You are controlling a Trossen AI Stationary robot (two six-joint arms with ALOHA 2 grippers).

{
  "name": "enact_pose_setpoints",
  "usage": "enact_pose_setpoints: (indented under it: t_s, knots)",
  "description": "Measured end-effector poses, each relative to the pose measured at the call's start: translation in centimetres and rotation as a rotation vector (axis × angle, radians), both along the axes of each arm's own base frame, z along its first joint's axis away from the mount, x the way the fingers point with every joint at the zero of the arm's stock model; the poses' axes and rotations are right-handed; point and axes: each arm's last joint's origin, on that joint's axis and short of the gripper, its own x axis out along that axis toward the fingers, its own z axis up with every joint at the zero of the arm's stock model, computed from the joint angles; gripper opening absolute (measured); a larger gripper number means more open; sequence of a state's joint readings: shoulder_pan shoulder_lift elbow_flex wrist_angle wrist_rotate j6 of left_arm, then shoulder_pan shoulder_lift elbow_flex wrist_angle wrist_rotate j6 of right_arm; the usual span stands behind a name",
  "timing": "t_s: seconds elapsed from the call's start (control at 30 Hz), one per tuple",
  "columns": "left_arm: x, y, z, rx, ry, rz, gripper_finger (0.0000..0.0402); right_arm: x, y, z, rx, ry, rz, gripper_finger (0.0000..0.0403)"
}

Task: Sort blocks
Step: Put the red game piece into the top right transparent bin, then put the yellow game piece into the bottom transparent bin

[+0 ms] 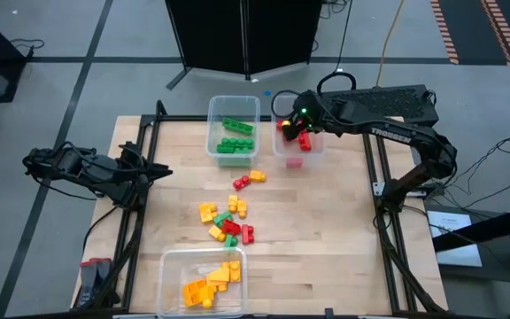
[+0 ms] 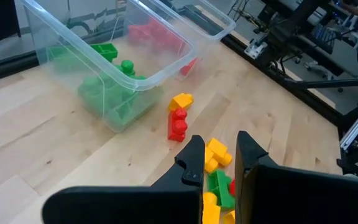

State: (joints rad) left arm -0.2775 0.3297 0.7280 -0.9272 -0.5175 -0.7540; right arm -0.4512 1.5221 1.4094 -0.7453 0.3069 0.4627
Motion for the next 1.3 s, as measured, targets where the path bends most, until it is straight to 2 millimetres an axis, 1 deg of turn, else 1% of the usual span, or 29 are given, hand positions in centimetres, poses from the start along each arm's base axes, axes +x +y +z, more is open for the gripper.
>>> enact_pose_setpoints:
  t_s: [0.07,0.1,0.17,0.23,0.3,0.37,0.47,0.53,0.63,0.7,0.8,0.9,1.03,1.1,1.17,1.3]
  knots:
    - [0.0,0.0,0.0,-0.003,-0.001,0.001,0.0,0.2,0.7,1.0,-0.009,-0.058,0.12,0.0344]
    - [0.0,0.0,0.0,-0.012,-0.004,0.006,0.0,0.5,1.3,1.5,-0.005,-0.094,0.199,0.034]
    - [0.0,0.0,0.0,-0.021,-0.005,0.011,0.0,1.3,3.3,2.3,0.017,-0.176,0.369,0.0337]
    - [0.0,0.0,0.0,-0.021,-0.005,0.011,0.0,2.2,5.7,2.4,0.029,-0.182,0.503,0.0336]
    - [0.0,0.0,0.0,-0.021,-0.005,0.011,0.0,3.1,7.9,1.8,0.005,-0.126,0.591,0.0336]
    - [0.0,0.0,0.0,-0.022,-0.005,0.011,0.0,4.1,9.7,0.7,-0.04,-0.048,0.639,0.0336]
    - [0.0,0.0,0.0,-0.022,-0.005,0.011,0.0,5.8,11.4,-1.7,-0.093,0.079,0.66,0.0336]
    - [0.0,0.0,0.0,-0.021,-0.005,0.012,0.0,6.9,11.8,-3.7,-0.088,0.124,0.668,0.0336]
    - [0.0,0.0,0.0,-0.021,-0.006,0.014,0.0,8.1,11.3,-7.1,-0.042,0.144,0.665,0.0336]
    - [0.0,0.0,0.0,-0.021,-0.006,0.014,0.0,8.4,11.2,-9.2,-0.03,0.146,0.651,0.0336]
    - [0.0,0.0,0.0,-0.021,-0.006,0.015,0.0,8.7,10.9,-11.4,-0.044,0.112,0.639,0.0336]
    - [0.0,0.0,0.0,-0.021,-0.006,0.014,0.0,8.9,10.5,-12.0,-0.079,0.051,0.628,0.0336]
    - [0.0,0.0,0.0,-0.019,-0.006,0.017,0.0,9.3,10.3,-12.9,-0.15,0.088,0.658,0.0336]
    - [0.0,0.0,0.0,-0.018,-0.006,0.019,0.0,9.5,10.3,-13.4,-0.148,0.089,0.665,0.0336]
    - [0.0,0.0,0.0,-0.017,-0.006,0.021,0.0,9.7,10.6,-13.9,-0.145,0.099,0.659,0.0336]
    - [0.0,0.0,0.0,-0.017,-0.006,0.021,0.0,9.7,11.5,-14.1,-0.188,0.129,0.609,0.0336]
